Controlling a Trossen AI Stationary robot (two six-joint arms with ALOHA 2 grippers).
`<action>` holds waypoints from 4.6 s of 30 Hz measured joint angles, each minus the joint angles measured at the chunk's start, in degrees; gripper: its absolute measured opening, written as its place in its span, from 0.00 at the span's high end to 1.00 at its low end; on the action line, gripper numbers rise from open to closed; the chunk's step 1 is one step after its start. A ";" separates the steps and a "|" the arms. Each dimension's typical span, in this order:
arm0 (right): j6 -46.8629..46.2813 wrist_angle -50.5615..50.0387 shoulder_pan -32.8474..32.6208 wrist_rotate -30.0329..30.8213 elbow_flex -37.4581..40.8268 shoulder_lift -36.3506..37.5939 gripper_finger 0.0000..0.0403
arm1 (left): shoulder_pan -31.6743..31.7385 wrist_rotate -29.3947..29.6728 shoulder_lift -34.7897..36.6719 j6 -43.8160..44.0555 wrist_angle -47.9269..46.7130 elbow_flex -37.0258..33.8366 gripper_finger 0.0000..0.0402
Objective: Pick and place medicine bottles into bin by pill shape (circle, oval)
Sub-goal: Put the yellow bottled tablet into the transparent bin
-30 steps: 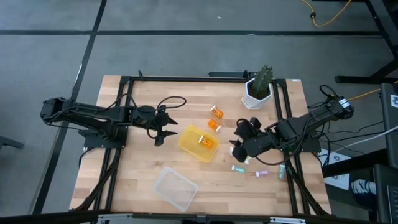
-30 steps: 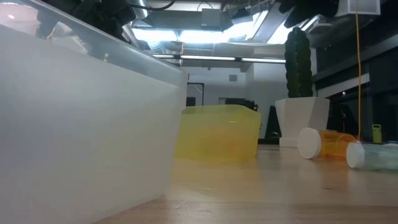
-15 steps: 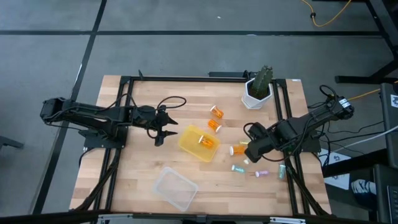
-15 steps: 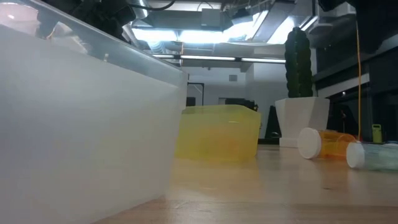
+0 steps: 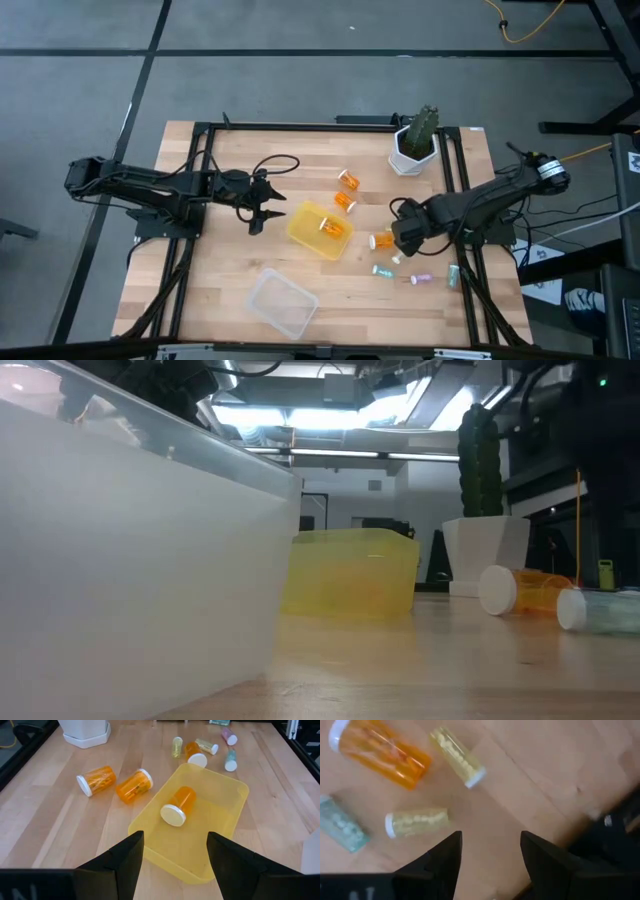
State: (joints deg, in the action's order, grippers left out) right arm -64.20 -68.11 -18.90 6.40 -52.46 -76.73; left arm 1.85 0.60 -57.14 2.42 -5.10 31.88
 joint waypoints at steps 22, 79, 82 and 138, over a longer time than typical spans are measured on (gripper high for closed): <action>20.08 22.22 4.43 3.06 12.71 0.00 0.49 | 0.00 0.00 0.00 0.00 0.00 0.00 0.47; 11.75 25.05 5.29 11.88 13.24 -0.11 0.72 | 0.00 -0.02 -0.02 0.00 -0.02 0.00 0.47; 10.70 20.80 5.29 14.72 8.15 -0.09 0.72 | 0.00 -0.02 0.00 0.00 -0.02 0.00 0.47; 59.78 85.78 -0.49 -26.12 -33.63 -43.61 0.70 | 0.00 -0.01 -0.02 -0.02 -0.38 0.00 0.47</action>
State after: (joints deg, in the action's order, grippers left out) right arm -4.42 17.67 -19.38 -19.72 -86.09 -120.34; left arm 1.85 0.59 -57.17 2.39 -5.49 31.88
